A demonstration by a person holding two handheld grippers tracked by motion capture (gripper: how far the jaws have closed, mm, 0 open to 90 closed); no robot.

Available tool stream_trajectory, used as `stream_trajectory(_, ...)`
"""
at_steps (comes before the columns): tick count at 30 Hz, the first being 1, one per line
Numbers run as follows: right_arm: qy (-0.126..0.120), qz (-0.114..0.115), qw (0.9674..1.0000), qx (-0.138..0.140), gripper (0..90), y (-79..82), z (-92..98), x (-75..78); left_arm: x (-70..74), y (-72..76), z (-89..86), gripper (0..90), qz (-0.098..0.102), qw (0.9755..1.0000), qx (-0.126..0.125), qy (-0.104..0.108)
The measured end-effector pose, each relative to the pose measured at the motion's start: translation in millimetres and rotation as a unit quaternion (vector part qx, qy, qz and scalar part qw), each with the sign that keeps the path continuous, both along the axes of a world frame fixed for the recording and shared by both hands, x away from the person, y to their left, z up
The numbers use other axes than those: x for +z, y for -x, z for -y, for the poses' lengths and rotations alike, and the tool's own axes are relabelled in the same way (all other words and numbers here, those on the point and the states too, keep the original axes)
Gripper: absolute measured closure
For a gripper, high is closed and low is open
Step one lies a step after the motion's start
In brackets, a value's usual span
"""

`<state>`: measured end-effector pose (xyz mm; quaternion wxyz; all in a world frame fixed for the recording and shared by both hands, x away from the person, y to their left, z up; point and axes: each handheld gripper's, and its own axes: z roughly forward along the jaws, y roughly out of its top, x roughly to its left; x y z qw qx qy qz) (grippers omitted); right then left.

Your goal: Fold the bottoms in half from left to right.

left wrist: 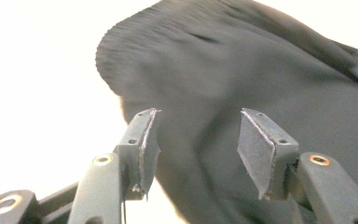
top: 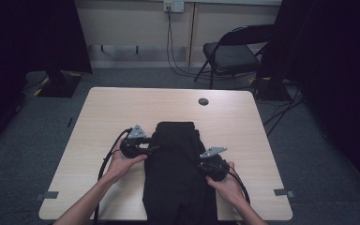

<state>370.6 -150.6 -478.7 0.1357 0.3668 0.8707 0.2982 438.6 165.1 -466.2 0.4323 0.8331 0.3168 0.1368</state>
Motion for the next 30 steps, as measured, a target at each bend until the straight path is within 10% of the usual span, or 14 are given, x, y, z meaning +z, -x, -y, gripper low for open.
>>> stream_trajectory(5, -0.036, 0.003, 0.9993, -0.011, 60.1, 17.6, 18.9, 12.6, 1.9, -8.3, 2.3, 50.7, -0.022, 0.9997, -0.003, 0.003)
stream_trajectory(11, -0.089, 0.047, 0.9925, -0.068, 49.5, -39.1, 26.9, 36.8, 9.1, -28.6, 9.9, 54.7, -0.019, 0.9997, 0.013, -0.003)
stream_trajectory(18, -0.086, 0.021, 0.9889, -0.119, 39.4, -101.5, 16.0, 14.4, -6.4, -53.9, 27.2, 51.6, -0.051, 0.998, 0.032, 0.019)
stream_trajectory(23, -0.077, 0.007, 0.9886, -0.129, 34.1, -108.4, 18.5, -1.3, -13.6, -57.1, 35.0, 53.8, -0.06, 0.9978, 0.018, 0.021)
stream_trajectory(30, -0.083, 0.017, 0.987, -0.137, 37.2, -102.9, 21.9, -11.7, -24.2, -51.4, 43.7, 56.9, -0.057, 0.9978, 0.004, -0.033)
